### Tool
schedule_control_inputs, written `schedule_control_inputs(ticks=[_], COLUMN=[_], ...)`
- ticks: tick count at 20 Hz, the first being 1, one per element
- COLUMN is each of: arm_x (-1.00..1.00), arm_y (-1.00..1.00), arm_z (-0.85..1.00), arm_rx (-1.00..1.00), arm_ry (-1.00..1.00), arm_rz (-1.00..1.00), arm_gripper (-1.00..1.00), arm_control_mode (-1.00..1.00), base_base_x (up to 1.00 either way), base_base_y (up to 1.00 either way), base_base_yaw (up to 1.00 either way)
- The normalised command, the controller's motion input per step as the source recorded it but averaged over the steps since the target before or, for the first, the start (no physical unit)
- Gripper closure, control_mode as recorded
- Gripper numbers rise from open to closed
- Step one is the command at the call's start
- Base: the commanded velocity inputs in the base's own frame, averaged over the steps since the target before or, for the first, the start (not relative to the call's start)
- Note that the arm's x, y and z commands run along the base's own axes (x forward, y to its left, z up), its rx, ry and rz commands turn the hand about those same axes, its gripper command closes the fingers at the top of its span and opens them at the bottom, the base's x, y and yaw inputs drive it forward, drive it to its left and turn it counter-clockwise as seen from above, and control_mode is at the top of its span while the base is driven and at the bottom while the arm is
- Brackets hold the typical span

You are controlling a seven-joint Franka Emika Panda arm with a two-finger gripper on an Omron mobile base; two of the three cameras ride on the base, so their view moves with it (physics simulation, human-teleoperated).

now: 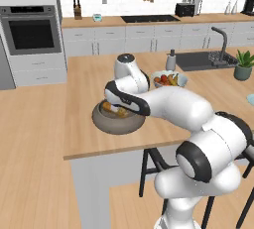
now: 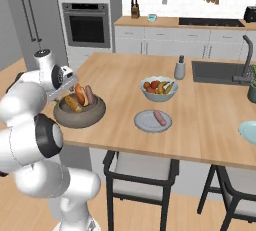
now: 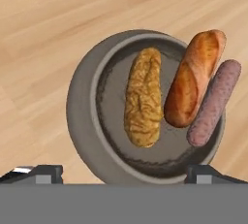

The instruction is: Place one bun and one sausage from the bowl on each plate.

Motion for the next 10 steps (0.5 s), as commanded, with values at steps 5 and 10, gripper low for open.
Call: schedule_control_inputs(ticks=[5, 10], arm_x=[0.21, 0.33], arm_y=[0.04, 0.06], arm_z=[-0.32, -0.37], arm_rx=[0.00, 0.00], arm_ry=[0.14, 0.01], arm_rz=[0.00, 0.00], arm_gripper=[-1.00, -1.00], arm_control_mode=[-1.00, -1.00], base_base_x=[0.00, 0.00], base_base_y=[0.00, 0.00], base_base_yaw=[0.00, 0.00])
